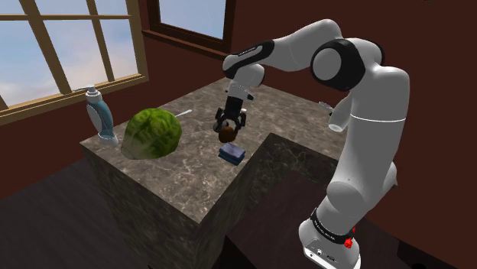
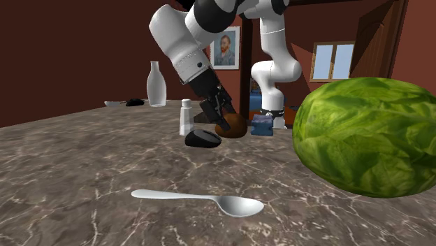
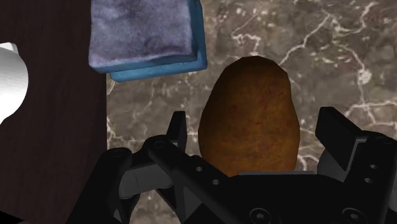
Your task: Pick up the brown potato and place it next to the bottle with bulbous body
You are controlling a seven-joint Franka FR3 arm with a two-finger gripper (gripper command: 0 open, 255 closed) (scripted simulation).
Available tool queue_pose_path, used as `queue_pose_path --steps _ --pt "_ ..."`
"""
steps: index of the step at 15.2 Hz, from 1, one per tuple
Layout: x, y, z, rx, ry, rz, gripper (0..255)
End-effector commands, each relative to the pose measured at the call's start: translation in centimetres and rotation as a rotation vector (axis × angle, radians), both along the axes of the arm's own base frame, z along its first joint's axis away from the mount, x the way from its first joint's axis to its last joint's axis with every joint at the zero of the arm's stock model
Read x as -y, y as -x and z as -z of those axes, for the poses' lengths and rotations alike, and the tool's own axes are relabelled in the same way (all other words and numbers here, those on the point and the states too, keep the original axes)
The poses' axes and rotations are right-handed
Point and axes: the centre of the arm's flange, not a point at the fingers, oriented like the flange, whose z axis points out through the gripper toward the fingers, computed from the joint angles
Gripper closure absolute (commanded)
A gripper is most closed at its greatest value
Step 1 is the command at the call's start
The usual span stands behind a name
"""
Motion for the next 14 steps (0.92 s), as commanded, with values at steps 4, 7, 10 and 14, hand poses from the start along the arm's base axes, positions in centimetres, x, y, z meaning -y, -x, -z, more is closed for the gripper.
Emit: queue_pose_path --steps 4,7,10,14 --pt "-0.25 0.15 0.29 0.001 0.000 0.000 0" --pt "-0.24 0.14 0.28 0.000 0.000 0.000 0" --pt "-0.24 0.14 0.29 0.000 0.000 0.000 255" --pt "-0.26 0.13 0.30 0.000 0.000 0.000 255"
